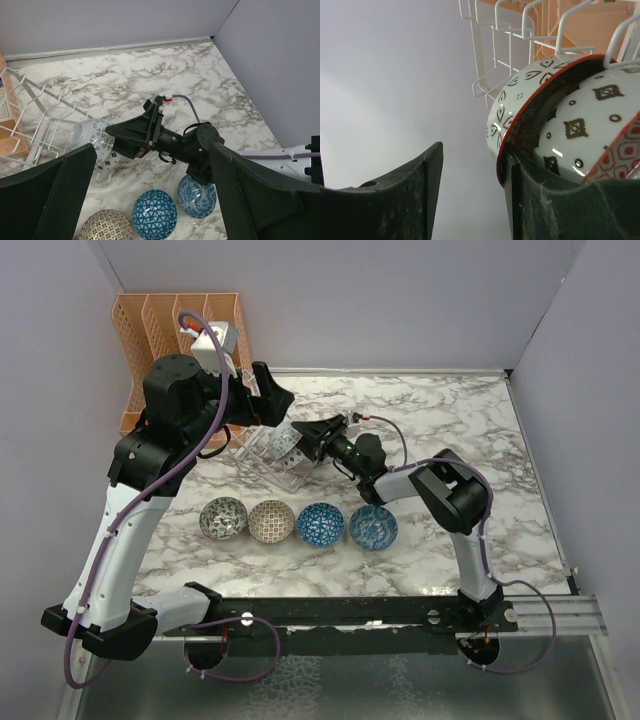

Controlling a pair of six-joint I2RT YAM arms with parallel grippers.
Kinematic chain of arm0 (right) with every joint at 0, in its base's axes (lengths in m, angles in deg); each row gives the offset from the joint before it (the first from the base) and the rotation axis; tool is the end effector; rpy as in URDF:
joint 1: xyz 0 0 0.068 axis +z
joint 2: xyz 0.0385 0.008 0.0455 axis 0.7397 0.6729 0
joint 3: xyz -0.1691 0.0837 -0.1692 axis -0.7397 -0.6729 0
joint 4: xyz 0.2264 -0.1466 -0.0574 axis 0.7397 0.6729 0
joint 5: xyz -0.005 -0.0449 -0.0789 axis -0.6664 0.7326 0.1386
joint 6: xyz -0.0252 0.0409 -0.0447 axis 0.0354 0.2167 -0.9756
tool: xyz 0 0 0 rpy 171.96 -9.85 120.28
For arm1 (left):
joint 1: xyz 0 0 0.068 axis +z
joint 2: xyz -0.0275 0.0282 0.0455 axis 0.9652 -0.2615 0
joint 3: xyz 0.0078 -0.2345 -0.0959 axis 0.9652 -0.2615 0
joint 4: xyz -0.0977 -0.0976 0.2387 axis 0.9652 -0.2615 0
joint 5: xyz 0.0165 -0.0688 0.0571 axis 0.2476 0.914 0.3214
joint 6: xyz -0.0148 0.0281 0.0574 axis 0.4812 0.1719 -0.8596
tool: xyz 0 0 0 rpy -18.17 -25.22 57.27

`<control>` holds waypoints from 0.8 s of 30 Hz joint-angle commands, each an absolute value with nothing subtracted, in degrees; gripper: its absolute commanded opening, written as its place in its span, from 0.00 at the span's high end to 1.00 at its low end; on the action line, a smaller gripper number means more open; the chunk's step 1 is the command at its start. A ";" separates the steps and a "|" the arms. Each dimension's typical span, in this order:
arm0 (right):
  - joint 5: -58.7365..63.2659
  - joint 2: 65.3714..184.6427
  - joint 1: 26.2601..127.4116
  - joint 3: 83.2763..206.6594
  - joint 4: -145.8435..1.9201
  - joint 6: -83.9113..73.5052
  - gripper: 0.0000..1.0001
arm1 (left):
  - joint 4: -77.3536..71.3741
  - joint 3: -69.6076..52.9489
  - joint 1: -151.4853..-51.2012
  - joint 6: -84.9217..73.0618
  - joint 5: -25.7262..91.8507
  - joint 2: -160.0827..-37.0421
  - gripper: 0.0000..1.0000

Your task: Load the bowls into the dish rack

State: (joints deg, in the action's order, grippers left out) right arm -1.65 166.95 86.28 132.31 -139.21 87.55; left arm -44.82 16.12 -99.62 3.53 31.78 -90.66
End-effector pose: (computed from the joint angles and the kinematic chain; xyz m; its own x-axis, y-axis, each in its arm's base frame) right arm 0.3521 0.2940 0.1368 -0.7708 0.6210 0.1423 0.0386 -0.1774 0.9834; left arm 0.2225 -0.1097 0.4948 -0.3443 -0.2336 -0.9093 0.4294 0.8221 -0.3738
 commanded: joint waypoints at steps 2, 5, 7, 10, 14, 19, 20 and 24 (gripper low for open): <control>-3.51 162.59 86.51 130.25 -134.99 87.04 0.49 | -44.66 16.55 -99.80 3.07 30.87 -89.17 0.01; -3.59 161.54 86.38 128.76 -133.95 87.34 0.49 | -44.72 16.51 -99.76 3.06 30.76 -89.08 0.01; -3.34 160.64 86.34 127.84 -133.15 87.47 0.49 | -44.65 16.53 -99.84 3.16 30.79 -89.07 0.01; -3.51 159.38 86.04 127.06 -131.34 87.37 0.48 | -44.67 16.53 -99.81 3.14 30.78 -89.07 0.01; -3.14 157.55 85.86 125.31 -129.45 87.30 0.48 | -44.72 16.55 -99.80 3.12 30.71 -89.07 0.01; -3.19 155.17 85.16 123.43 -128.36 86.54 0.48 | -44.64 16.45 -99.85 3.08 30.65 -89.15 0.01; -3.38 154.79 85.02 123.29 -128.48 86.33 0.48 | -44.57 16.45 -99.81 3.07 30.68 -89.16 0.01; -3.59 152.09 84.65 122.39 -125.32 85.48 0.48 | -44.68 16.53 -99.84 3.14 30.70 -89.09 0.01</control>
State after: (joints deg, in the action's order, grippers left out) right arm -2.63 156.02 85.18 123.40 -128.65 87.20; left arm -44.82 16.12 -99.62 3.53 31.74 -90.18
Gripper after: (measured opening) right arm 0.522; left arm 0.991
